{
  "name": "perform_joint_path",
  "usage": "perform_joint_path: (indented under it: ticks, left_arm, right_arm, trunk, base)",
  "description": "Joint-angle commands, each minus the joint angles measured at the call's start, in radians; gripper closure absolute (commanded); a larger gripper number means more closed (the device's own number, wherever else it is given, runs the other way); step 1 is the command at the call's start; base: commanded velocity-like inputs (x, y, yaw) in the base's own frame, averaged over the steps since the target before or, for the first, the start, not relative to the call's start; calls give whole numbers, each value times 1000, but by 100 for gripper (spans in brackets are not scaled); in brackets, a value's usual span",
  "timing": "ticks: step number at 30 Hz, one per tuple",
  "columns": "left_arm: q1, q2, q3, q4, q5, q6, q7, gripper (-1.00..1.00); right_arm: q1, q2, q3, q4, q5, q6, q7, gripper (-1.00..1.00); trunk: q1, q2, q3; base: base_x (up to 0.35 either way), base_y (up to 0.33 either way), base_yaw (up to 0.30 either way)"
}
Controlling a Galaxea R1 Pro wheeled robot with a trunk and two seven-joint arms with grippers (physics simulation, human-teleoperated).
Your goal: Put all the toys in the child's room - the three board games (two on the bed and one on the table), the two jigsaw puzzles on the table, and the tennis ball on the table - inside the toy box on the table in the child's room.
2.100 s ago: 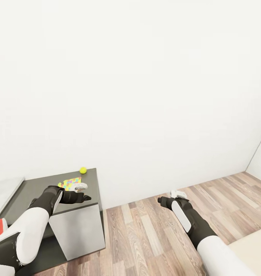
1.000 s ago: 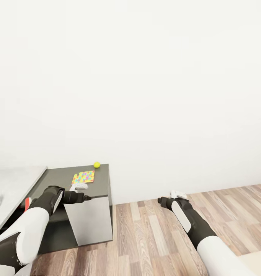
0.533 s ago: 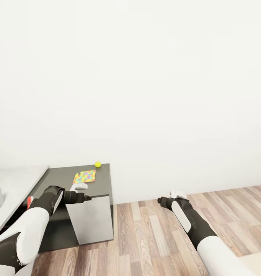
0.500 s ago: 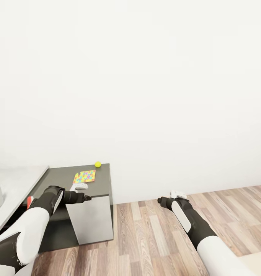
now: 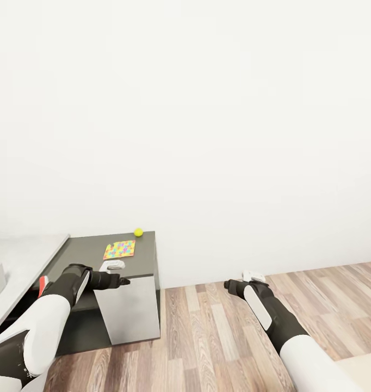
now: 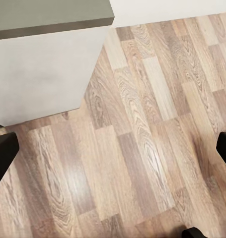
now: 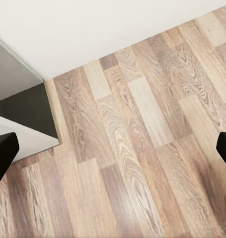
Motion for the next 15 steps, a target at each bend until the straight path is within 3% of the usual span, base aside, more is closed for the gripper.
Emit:
perform_joint_path:
  ticks: [1,15]
  left_arm:
    - [-1,-1,8,-1,-9,5,-8,-100]
    - [0,-1,8,-1,-8,5,-8,-100]
  right_arm:
    - [-1,-1,4,-1,-10,2,-10,-100]
    - [-1,-1,4,-1,-10,1,-10,-100]
  trunk:
    - [1,-2,-3]
    - [1,-2,-3]
  base:
    - [-13,0,0]
    - [-48,0,0]
